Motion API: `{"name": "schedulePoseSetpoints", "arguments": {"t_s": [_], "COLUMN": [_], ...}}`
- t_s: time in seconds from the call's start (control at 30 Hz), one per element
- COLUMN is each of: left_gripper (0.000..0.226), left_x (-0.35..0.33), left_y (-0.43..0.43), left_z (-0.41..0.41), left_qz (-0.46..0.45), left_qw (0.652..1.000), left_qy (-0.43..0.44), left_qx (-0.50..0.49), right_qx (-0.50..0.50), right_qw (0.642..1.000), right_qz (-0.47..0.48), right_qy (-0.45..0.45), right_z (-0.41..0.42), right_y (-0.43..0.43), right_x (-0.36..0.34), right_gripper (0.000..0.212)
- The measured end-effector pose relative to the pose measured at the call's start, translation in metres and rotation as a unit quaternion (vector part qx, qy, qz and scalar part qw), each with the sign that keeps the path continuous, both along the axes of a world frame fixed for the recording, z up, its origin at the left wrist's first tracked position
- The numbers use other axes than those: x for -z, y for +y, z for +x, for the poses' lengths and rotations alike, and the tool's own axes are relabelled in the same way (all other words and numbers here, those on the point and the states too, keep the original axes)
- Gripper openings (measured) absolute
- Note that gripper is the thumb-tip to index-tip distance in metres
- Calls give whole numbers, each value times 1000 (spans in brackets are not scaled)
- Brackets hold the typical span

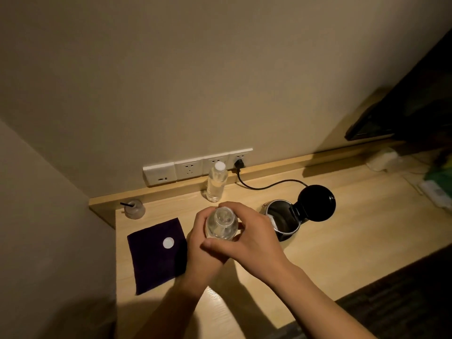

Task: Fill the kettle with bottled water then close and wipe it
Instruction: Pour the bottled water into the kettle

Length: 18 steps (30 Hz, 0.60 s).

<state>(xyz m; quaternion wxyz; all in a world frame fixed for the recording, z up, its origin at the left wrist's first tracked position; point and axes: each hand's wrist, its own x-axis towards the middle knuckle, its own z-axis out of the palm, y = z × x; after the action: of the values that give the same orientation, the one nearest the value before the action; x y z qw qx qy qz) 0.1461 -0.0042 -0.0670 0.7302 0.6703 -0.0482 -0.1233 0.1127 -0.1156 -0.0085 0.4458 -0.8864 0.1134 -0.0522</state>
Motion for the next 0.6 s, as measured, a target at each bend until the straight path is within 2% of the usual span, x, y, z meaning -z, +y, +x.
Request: {"name": "schedulePoseSetpoints", "arguments": {"t_s": [0.13,0.3,0.43,0.5,0.6], "left_gripper": [41,50,57,56,55], "left_x": [4,10,10,5,3], "left_y": [-14,-29,-38,-42,-48], "left_z": [-3,2,14,21,32], "left_qz": [13,71,105,138,168], "left_qw": [1000,990,970,953,926], "left_qy": [-5,-23,-51,-67,-56], "left_qx": [16,120,212,262,334], "right_qx": [23,59,201,257,272], "right_qw": [999,998,974,960,946], "right_qz": [-18,7,-78,-113,-156], "right_qy": [-19,-18,-71,-25,82], "right_z": [-10,-44,-93,-114,-133], "right_y": [-12,-35,-66,-80,-94], "right_x": [-3,7,52,83,127], "right_gripper": [76,90,70,72,79]}}
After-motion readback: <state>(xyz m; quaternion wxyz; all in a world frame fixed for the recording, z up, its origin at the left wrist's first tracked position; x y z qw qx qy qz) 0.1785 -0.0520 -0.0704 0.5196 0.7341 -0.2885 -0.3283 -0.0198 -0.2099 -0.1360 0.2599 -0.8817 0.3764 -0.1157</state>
